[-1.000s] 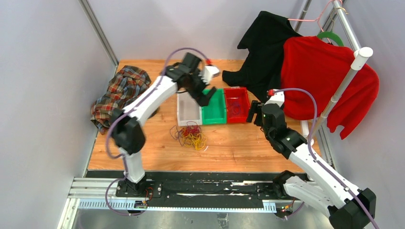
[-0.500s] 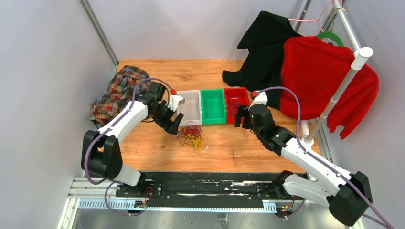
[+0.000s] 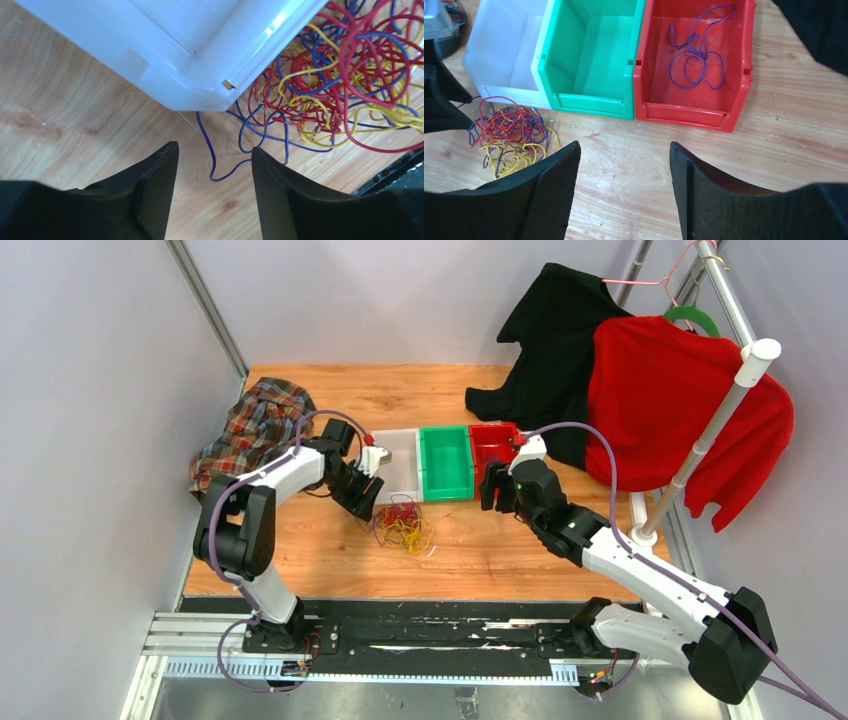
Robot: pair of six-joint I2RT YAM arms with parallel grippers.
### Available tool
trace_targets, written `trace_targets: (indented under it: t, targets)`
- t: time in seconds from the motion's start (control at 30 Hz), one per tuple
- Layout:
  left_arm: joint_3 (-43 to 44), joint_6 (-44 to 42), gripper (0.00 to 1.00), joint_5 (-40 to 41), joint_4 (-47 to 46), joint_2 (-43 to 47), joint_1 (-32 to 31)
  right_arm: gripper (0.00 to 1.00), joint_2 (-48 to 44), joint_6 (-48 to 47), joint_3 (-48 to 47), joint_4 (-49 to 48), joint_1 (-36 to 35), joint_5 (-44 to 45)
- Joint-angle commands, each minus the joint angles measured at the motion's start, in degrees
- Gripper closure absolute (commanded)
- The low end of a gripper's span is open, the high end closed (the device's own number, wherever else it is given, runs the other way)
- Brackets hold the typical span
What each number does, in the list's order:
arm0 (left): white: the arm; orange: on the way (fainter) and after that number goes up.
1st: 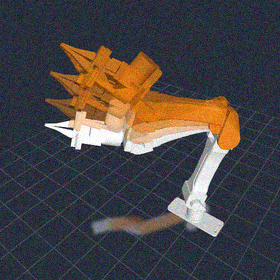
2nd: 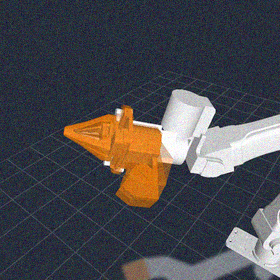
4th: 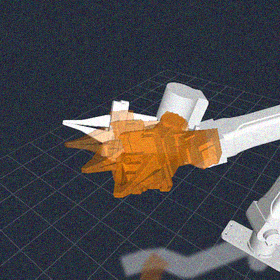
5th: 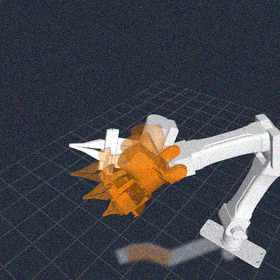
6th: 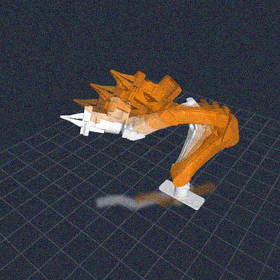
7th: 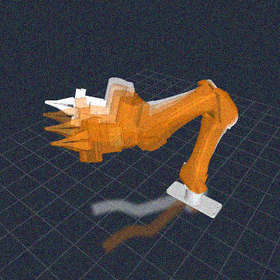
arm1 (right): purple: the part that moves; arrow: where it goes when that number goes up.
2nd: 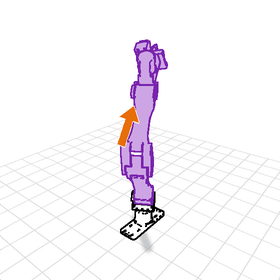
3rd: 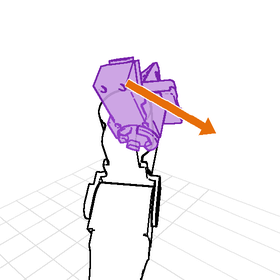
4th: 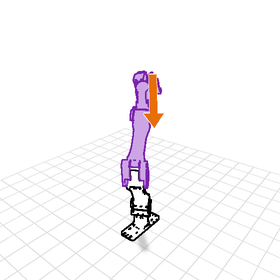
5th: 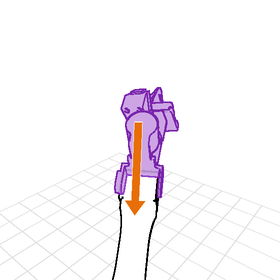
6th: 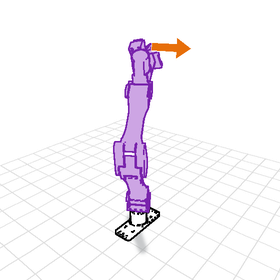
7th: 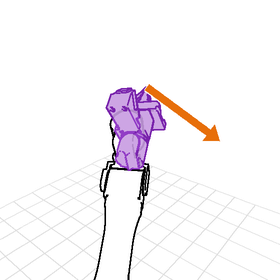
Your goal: Untangle the cables
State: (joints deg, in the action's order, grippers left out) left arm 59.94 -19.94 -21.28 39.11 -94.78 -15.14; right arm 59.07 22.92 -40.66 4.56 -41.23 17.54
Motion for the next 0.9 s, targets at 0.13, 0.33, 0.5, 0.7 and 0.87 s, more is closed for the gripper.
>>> trace_targets:
  t: [0.13,0.33,0.5,0.7,0.87]
  targets:
    - [1.4,-2.4,0.86,-3.1,0.7,-1.1,0.8,0.37,1.0,0.9,-1.7,-2.5,-1.5,-2.6]
    - [4.4,-1.8,0.99,-6.9,7.1,5.4,0.8,0.34,3.5,0.4,-3.0,-5.6,-3.8,-4.9]
    - [10.4,-0.6,0.99,-12.9,15.6,11.1,0.7,0.25,7.1,-2.1,-5.5,-10.6,-9.0,-6.3]
    - [14.1,2.8,0.99,-17.3,18.5,17.0,0.0,0.24,13.3,-3.3,-10.2,-17.2,-14.6,-8.2]
    - [17.5,3.3,0.99,-19.8,21.1,18.7,-2.4,0.23,18.7,-3.2,-14.1,-20.7,-16.8,-8.7]
